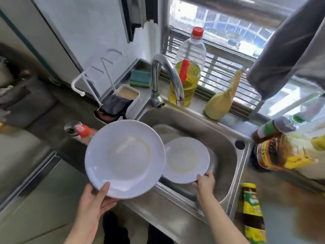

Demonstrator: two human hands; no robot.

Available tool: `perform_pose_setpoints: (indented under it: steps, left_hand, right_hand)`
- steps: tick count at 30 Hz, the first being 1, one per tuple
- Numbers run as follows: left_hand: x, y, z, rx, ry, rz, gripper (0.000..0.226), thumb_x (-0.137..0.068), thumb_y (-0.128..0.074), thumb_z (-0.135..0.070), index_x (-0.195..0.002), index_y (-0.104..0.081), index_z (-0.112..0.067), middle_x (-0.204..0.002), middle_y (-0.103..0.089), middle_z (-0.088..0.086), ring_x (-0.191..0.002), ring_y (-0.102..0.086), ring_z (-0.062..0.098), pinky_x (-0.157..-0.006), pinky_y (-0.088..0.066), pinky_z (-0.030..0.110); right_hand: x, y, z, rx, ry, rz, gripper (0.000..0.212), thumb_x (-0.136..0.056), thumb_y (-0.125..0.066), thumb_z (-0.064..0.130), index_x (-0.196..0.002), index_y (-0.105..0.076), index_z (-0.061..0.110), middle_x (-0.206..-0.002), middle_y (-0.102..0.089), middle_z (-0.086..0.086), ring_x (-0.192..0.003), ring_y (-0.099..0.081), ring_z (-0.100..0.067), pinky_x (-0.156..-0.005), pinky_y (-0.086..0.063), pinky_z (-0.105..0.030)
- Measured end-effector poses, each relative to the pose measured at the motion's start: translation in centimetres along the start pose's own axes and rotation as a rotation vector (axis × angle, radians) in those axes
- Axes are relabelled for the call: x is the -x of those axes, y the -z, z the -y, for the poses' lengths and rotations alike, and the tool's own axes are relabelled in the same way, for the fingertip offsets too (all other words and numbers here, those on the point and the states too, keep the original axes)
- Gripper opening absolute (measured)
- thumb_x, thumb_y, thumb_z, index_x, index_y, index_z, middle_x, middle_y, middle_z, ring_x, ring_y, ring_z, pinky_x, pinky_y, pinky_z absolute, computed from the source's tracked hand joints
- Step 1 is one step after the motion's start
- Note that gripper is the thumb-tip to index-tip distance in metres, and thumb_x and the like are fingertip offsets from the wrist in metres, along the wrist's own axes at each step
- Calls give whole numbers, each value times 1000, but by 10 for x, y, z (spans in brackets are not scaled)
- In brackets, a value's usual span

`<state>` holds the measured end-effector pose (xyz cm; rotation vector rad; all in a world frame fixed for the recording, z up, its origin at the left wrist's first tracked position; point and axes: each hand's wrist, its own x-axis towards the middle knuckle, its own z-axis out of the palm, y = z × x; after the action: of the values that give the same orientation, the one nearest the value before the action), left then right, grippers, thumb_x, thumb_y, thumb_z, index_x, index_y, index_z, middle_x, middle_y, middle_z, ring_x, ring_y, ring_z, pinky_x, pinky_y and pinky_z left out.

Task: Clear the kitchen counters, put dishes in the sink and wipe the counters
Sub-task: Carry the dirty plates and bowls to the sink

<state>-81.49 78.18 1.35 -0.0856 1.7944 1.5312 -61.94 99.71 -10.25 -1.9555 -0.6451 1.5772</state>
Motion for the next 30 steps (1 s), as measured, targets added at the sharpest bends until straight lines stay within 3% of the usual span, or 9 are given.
perform_pose_setpoints:
  steps: [2,6,12,16,20,23,25,27,30]
  left_hand:
    - [-2,-6,4,-2,11,-32,20,-90,-55,-15,-101,-53,-31,-101,-65,4,-81,-64,32,-71,-49,38]
    - [-4,-9,13,15,44,-74,18,-90,-55,-14,-104,-52,-26,-102,-65,6,-81,-64,32,-70,-50,39]
    - [-2,-10,20,9,60,-92,25,-90,-56,-16,-110,-52,-30,-105,-66,3,-83,-66,30,-70,-50,37]
    - [3,-24,16,0,83,-51,26,-90,-55,-16,-113,-51,-27,-99,-68,1,-70,-70,22,-70,-50,37]
    - [2,-44,18,-44,125,10,26,-91,-56,-18,-115,-49,-25,-97,-70,3,-69,-70,22,-68,-52,34]
    - [-1,-56,24,-72,155,75,23,-91,-56,-19,-112,-51,-26,-97,-71,2,-72,-71,22,-63,-52,29]
    - [-7,-63,32,-147,149,125,21,-90,-58,-18,-108,-52,-27,-102,-69,2,-82,-70,20,-67,-53,27]
    - [-15,-67,41,-310,57,154,33,-82,-69,-25,-111,-52,-28,-121,-60,2,-110,-60,18,-85,-48,26]
    - [-34,-72,55,-928,-136,135,90,-74,-69,-50,-144,-24,-17,-156,-7,3,-142,-11,15,-113,-16,34]
  right_hand:
    - [-13,-14,-10,56,-30,19,29,-84,-39,-15,-105,-46,3,-98,-54,-19,-70,-53,-24,-45,-42,-23]
    - [-36,-33,-26,49,-94,63,36,-86,-40,-14,-120,-48,-4,-106,-57,-18,-89,-55,-30,-60,-48,-29]
    - [-48,-29,-20,234,-142,171,36,-92,-50,1,-128,-48,-1,-119,-56,-13,-106,-53,-33,-95,-42,-41]
    - [-30,-17,1,443,24,195,33,-92,-52,11,-123,-52,-3,-114,-59,-14,-100,-54,-27,-83,-39,-30]
    - [28,-16,29,185,-100,629,24,-98,-46,26,-108,-57,8,-99,-68,-13,-81,-64,-27,-71,-51,-35]
    - [56,-8,35,128,-65,695,19,-93,-50,5,-112,-53,8,-101,-67,-20,-80,-66,-30,-70,-58,-38]
    - [55,-1,31,89,-33,586,26,-89,-47,-8,-111,-52,5,-95,-66,-19,-76,-65,-28,-63,-59,-33]
    - [49,8,30,45,-47,494,28,-89,-45,-10,-111,-52,5,-93,-63,-16,-74,-61,-27,-58,-58,-30]
    - [29,21,28,39,-38,336,28,-91,-45,-8,-111,-49,10,-96,-61,-12,-77,-61,-25,-60,-56,-31]
